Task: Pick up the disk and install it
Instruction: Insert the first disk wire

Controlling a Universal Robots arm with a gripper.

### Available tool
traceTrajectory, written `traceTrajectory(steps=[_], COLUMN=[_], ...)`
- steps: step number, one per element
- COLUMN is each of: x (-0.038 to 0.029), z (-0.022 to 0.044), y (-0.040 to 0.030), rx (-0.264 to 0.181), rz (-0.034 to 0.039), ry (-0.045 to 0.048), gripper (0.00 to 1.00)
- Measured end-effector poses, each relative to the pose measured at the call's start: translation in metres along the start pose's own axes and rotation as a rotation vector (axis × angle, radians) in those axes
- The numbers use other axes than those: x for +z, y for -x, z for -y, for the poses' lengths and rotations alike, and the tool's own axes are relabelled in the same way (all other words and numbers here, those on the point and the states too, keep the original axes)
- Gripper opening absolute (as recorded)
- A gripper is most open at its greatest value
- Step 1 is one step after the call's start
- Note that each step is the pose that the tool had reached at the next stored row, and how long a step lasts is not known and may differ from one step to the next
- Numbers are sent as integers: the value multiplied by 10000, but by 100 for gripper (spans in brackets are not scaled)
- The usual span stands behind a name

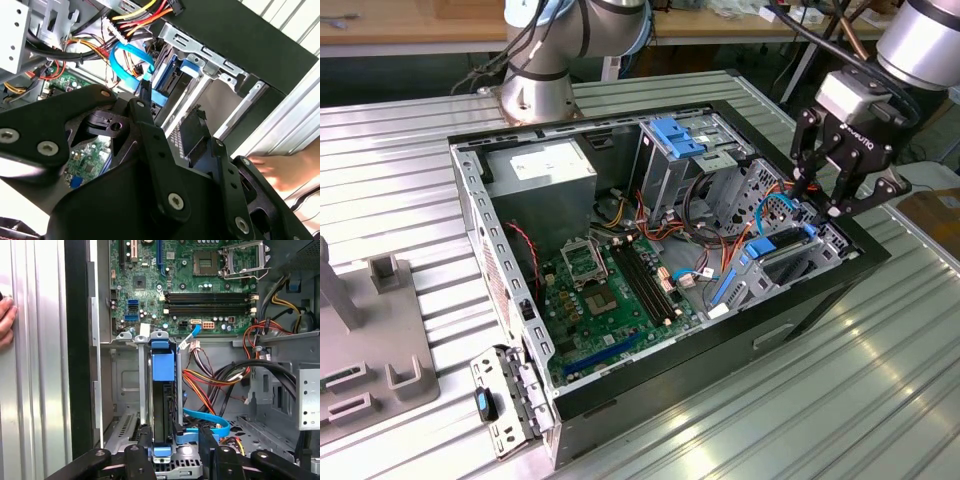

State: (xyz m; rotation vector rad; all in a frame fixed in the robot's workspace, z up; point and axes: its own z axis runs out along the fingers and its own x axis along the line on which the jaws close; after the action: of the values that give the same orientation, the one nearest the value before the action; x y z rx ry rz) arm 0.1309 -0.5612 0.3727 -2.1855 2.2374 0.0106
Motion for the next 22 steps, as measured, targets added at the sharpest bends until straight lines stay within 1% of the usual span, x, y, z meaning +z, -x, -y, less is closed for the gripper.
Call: traceTrajectory(steps=[1,2,3,9,10,15,20,21,22], x=[16,45,83,84,84,84,84,85,84], z=[0,1,2,3,3,3,3,-5,-16], y=[-2,-3,-4,-4,-4,-4,-4,-5,-4], rx=[0,1,1,2,2,2,3,-23,-65], rz=[-2,-4,-2,-5,-4,-5,-5,5,8], ry=[23,62,125,136,136,138,141,81,-16], gripper=[50,50,50,50,49,18,16,16,16])
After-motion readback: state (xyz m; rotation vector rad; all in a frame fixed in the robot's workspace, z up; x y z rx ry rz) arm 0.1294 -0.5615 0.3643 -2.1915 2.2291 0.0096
